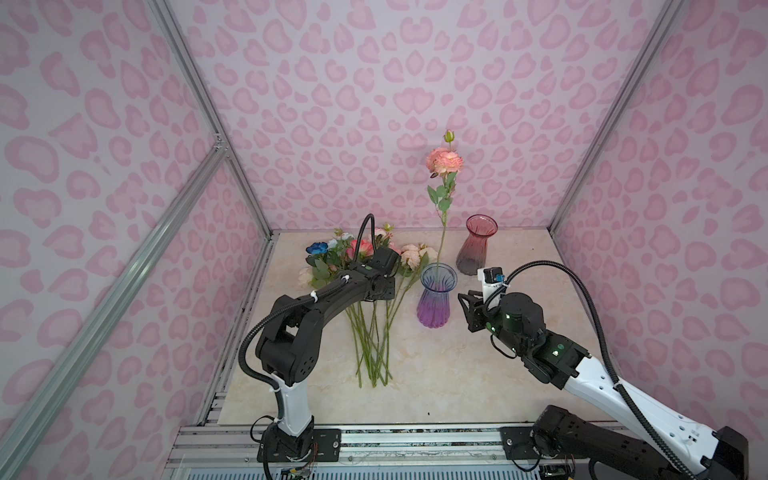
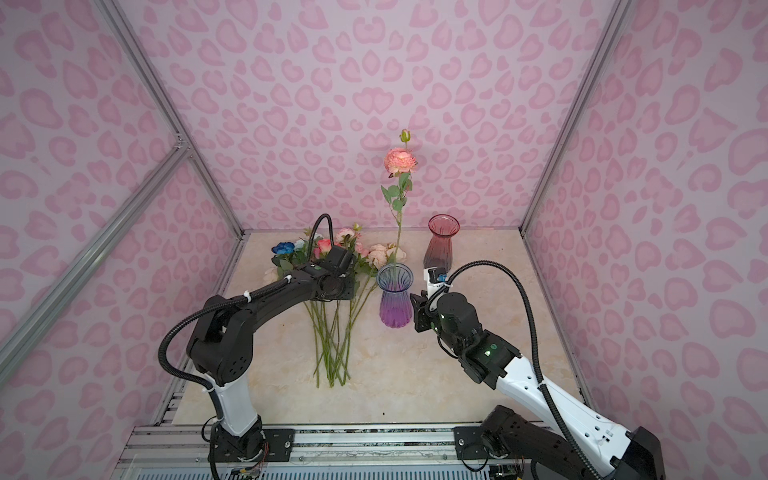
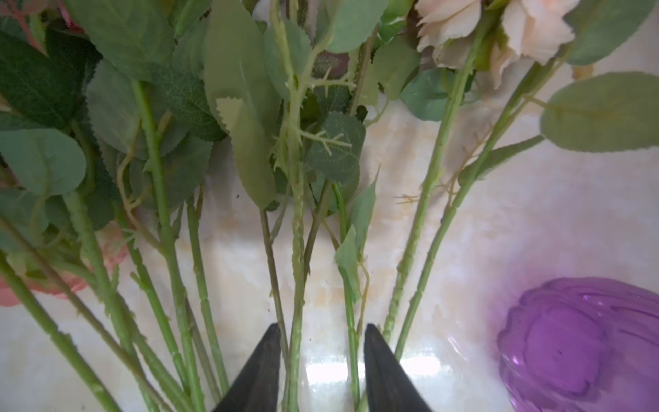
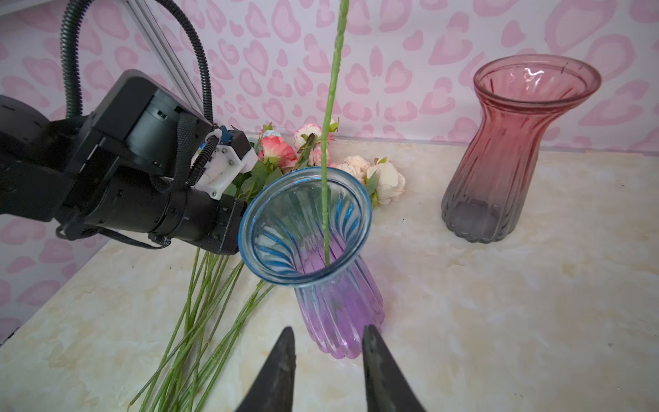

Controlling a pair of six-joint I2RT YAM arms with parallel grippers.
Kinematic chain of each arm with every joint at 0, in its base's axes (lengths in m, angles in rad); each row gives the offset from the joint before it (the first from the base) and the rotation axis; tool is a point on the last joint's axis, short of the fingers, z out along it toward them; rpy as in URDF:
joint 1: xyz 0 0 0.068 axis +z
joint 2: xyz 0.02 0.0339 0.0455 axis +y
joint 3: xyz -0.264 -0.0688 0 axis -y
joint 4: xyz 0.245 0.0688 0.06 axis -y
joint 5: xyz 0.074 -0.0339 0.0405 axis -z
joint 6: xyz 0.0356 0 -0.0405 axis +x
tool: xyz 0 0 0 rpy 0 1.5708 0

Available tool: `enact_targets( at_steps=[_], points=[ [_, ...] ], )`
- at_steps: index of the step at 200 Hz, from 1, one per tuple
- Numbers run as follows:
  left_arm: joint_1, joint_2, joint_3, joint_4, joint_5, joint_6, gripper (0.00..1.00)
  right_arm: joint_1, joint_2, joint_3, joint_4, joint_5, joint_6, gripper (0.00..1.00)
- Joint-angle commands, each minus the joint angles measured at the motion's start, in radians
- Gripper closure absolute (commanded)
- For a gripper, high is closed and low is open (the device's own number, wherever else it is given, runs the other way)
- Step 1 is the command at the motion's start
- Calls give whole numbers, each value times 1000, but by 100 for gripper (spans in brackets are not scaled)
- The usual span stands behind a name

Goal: Arrange the flowers into the vase
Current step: 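Grasp a pink two-bloom stem in the bunch with the left gripper and lift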

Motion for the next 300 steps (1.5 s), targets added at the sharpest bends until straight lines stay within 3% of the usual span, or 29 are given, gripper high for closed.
enact_targets(
  at_steps=[1,30,98,124,204,258,300],
  points=[
    [-1,43,38,-87,-50,16,61,-17,-22,-24,14,-15,11,66],
    [-1,101,81,-105,-67,22,63,-53,-47,-43,15,-39,20,63],
    [-1,150,132,-151,-129,43,95,-70,-99,-64,2,-26,25,63],
    [-1,97,120,-164,-117,36,97,-74,-113,-71,11,-22,34,63],
    [-4,-246,7,-124,27,36,97,-74,-91,-40,25,-94,54,63],
    [-9,-705,-368,279,155,93,97,7,-14,71,38,-167,55,62],
    [-21,-923,-525,421,285,97,97,156,164,253,102,-211,55,50]
  ],
)
